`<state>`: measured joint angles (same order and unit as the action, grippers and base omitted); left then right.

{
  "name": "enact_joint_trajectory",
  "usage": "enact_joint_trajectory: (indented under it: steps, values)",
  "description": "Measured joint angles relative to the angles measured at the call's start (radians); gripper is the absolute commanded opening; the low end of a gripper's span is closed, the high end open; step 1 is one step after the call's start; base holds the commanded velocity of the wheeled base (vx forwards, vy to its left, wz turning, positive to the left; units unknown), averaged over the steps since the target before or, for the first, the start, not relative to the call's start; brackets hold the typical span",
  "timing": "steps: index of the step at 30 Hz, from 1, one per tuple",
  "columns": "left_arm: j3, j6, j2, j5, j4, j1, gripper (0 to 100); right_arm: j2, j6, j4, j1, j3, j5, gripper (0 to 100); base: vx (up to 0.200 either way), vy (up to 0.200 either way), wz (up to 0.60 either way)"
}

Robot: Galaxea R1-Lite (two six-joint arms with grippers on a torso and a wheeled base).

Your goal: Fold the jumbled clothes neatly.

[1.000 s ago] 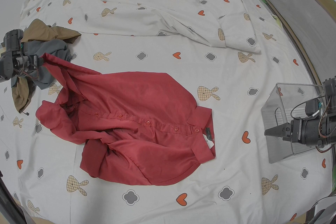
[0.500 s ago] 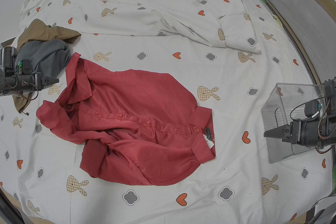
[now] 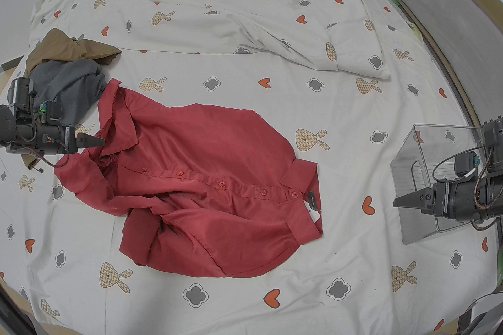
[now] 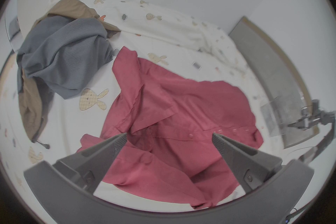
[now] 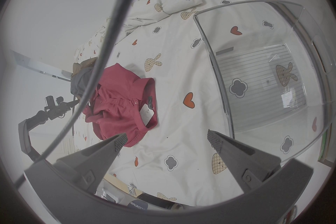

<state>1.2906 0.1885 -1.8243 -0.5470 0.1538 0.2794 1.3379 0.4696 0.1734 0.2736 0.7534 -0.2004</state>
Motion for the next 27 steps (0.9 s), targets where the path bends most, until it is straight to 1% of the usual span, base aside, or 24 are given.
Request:
enact_joint_trajectory:
  steps: [2,3,5,6,7,10,12,13,16,20,21,27]
  values:
    - [0.0,0.004,-0.009,0.148,-0.019,-0.043,100,0.001,0.0,0.0,0.0,0.0,0.0,100,0.0,0.0,0.0]
    - [0.001,0.006,-0.013,0.198,-0.027,-0.058,100,0.001,0.0,0.0,0.0,0.0,0.0,100,0.0,0.0,0.0]
    - [0.008,0.009,-0.029,0.347,-0.056,-0.11,100,0.002,0.0,0.0,0.001,-0.001,0.0,100,0.0,0.0,0.0]
    - [0.011,0.01,-0.035,0.397,-0.066,-0.127,100,0.002,0.0,0.0,0.001,-0.001,0.0,100,0.0,0.0,0.0]
    - [0.017,0.012,-0.046,0.477,-0.083,-0.157,100,0.003,0.0,0.0,0.001,-0.001,0.0,100,0.0,0.0,0.0]
    - [0.045,0.016,-0.08,0.636,-0.114,-0.235,100,0.003,0.0,0.0,0.001,-0.001,0.0,100,0.0,0.0,0.0]
    - [0.084,0.019,-0.114,0.714,-0.13,-0.299,100,0.003,0.0,0.0,0.001,-0.001,0.0,100,0.0,0.0,0.0]
    - [0.101,0.02,-0.129,0.733,-0.133,-0.32,100,0.003,0.0,0.0,0.001,-0.001,0.0,100,0.0,0.0,0.0]
    - [0.152,0.023,-0.177,0.755,-0.14,-0.365,100,0.004,0.0,0.0,0.001,-0.001,0.0,100,0.0,0.0,0.0]
    - [0.197,0.023,-0.23,0.795,-0.146,-0.382,100,0.004,0.0,0.0,0.001,-0.001,0.0,100,0.0,0.0,0.0]
    - [0.208,0.024,-0.246,0.815,-0.148,-0.386,100,0.004,0.0,0.0,0.001,-0.002,0.0,100,0.0,0.0,0.0]
    - [0.251,0.025,-0.305,0.859,-0.153,-0.387,100,0.004,0.0,0.0,0.001,-0.002,0.0,100,0.0,0.0,0.0]
